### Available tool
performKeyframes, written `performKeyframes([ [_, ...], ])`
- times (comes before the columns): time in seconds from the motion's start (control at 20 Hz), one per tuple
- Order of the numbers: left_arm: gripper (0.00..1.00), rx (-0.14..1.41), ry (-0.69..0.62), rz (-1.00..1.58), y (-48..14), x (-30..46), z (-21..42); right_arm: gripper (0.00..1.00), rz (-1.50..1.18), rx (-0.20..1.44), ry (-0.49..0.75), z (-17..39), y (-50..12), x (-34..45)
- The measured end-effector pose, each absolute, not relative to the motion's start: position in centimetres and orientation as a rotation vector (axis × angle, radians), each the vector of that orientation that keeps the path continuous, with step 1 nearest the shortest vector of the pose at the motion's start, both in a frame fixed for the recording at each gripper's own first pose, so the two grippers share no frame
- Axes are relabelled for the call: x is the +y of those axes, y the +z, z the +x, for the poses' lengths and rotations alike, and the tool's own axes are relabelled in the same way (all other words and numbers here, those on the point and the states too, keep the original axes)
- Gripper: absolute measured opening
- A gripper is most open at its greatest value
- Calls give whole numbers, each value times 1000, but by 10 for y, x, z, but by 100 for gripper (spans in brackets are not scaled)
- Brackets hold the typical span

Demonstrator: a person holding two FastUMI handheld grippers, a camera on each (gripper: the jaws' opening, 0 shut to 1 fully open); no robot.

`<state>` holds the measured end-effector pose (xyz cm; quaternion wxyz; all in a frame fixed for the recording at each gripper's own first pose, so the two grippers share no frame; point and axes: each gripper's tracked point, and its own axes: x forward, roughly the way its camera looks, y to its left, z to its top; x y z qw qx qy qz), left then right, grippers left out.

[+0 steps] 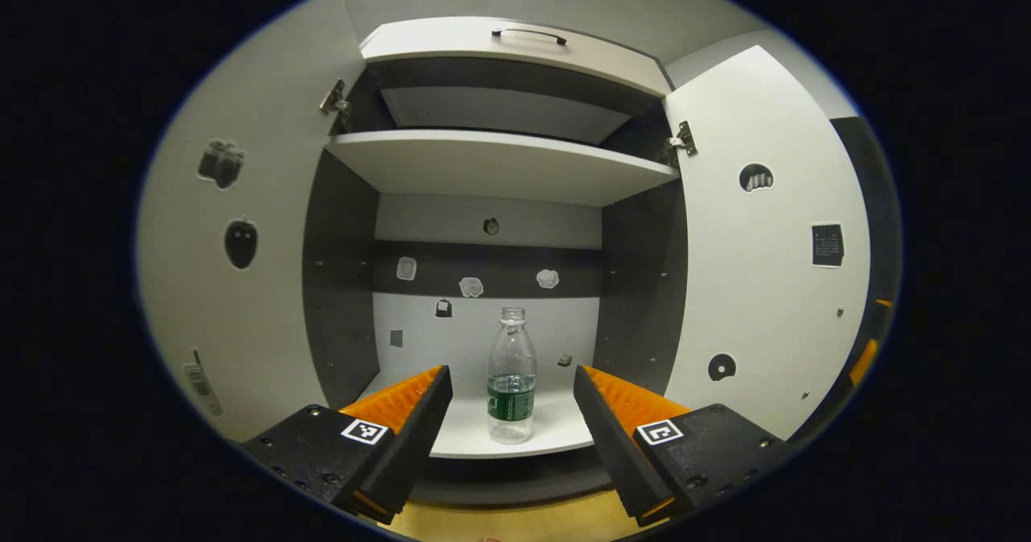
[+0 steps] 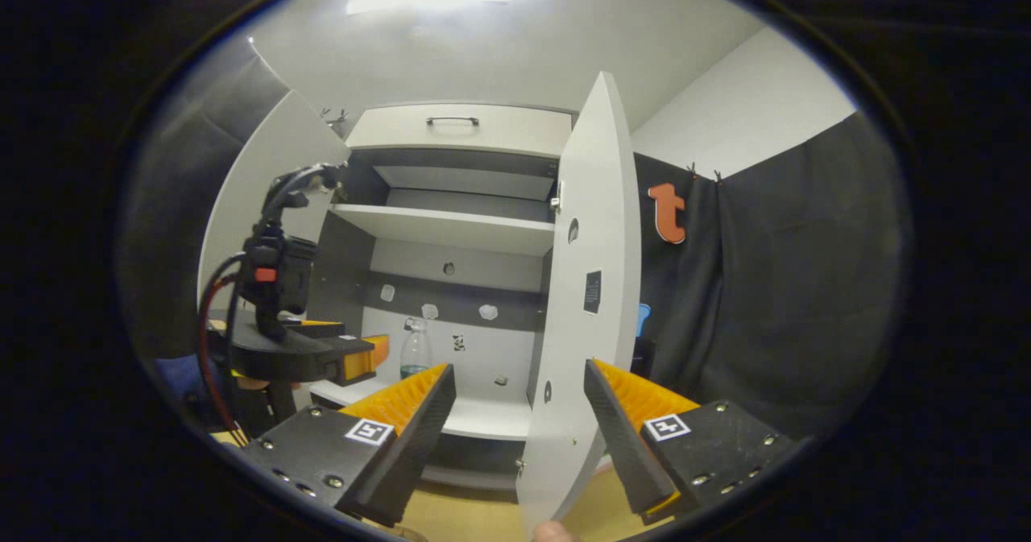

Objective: Grasp the bottle in the cabinet with the left hand and place it on the coaster, then close the right door with the right hand and the left door with the left hand.

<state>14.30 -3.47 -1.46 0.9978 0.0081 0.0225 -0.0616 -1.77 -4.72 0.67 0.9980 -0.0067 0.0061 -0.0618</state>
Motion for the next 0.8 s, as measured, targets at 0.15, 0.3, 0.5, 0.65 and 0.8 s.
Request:
performKeyframes([
  [0.15,97,92,-138,0,-30,-37,175,97,-32,15,-150,-21,5,-51],
  [0.3,97,126,-143,6,-46,-38,206,97,-35,26,-180,-25,3,-56],
  [0.5,97,169,-145,8,-64,-40,239,97,-28,34,-217,-27,3,-65],
  [0.65,97,184,-150,21,-73,-42,257,97,-36,34,-238,-29,2,-70],
  [0.8,97,189,-143,57,-79,-43,272,97,-45,34,-257,-33,2,-75],
])
